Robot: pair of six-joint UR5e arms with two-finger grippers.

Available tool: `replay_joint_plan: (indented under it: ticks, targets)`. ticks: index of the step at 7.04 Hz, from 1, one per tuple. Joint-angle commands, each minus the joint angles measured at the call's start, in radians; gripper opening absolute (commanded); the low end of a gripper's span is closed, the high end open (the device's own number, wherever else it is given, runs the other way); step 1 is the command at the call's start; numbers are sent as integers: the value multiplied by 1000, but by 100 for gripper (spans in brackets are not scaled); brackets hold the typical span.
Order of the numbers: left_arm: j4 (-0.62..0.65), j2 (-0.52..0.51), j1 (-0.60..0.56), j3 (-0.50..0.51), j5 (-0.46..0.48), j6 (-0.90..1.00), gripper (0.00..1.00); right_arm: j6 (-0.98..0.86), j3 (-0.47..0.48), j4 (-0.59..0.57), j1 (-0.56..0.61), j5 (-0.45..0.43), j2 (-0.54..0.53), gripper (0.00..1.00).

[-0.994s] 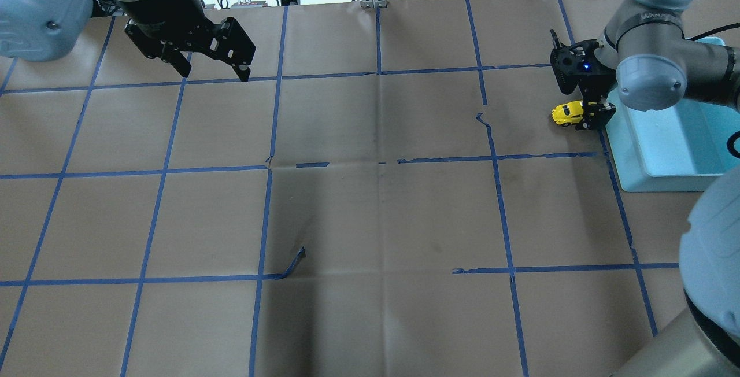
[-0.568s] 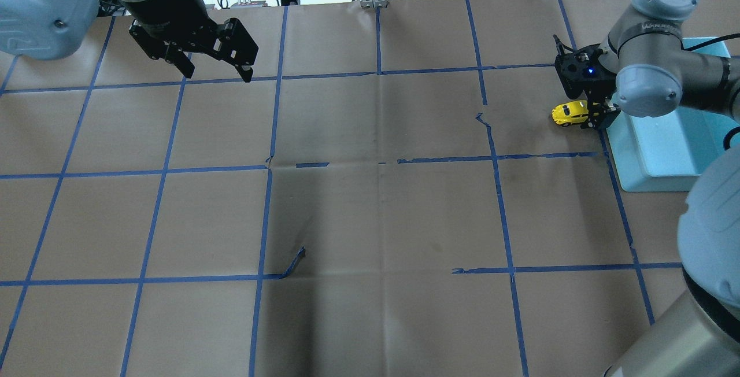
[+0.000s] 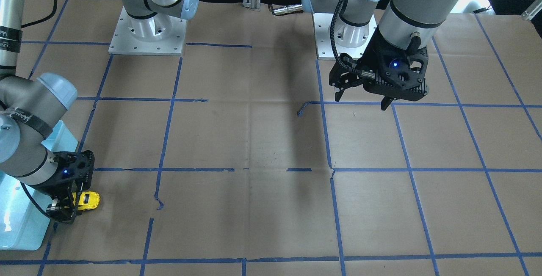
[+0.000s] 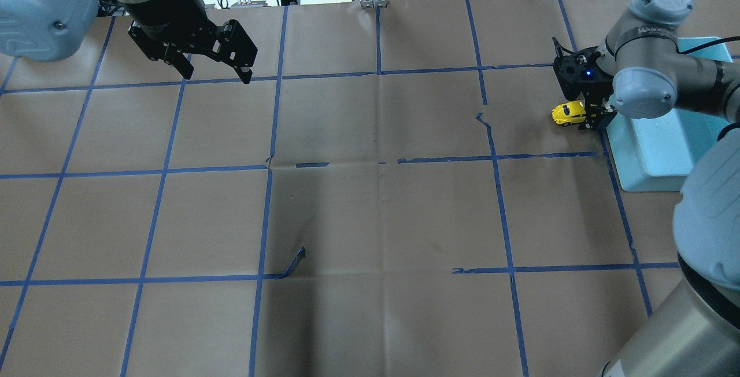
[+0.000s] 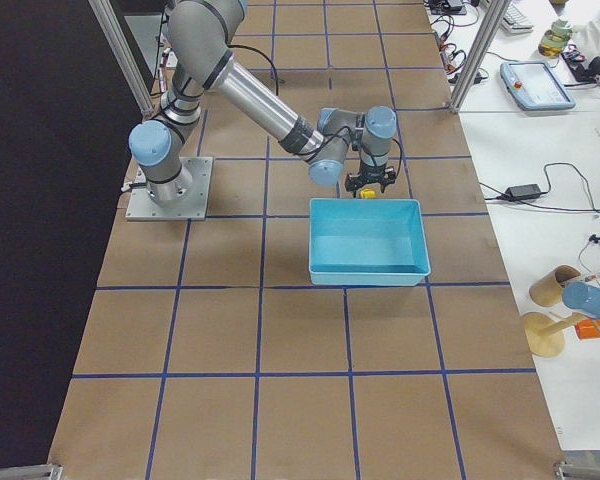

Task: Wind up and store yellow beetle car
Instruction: 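Close the right gripper on the yellow beetle car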

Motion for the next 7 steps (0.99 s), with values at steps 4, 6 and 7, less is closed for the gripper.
replay_joint_plan:
  ticks: [4, 6, 7]
  targets:
    - [-2, -1, -1, -3, -5, -3, 99, 58, 8, -19, 0, -23, 13, 34]
    - [-18, 29, -1, -6, 8, -3, 99, 145, 8, 2, 6, -10, -45, 9]
    - [-52, 46, 10, -1, 10, -4, 99, 183, 3, 38, 17, 29, -116, 6]
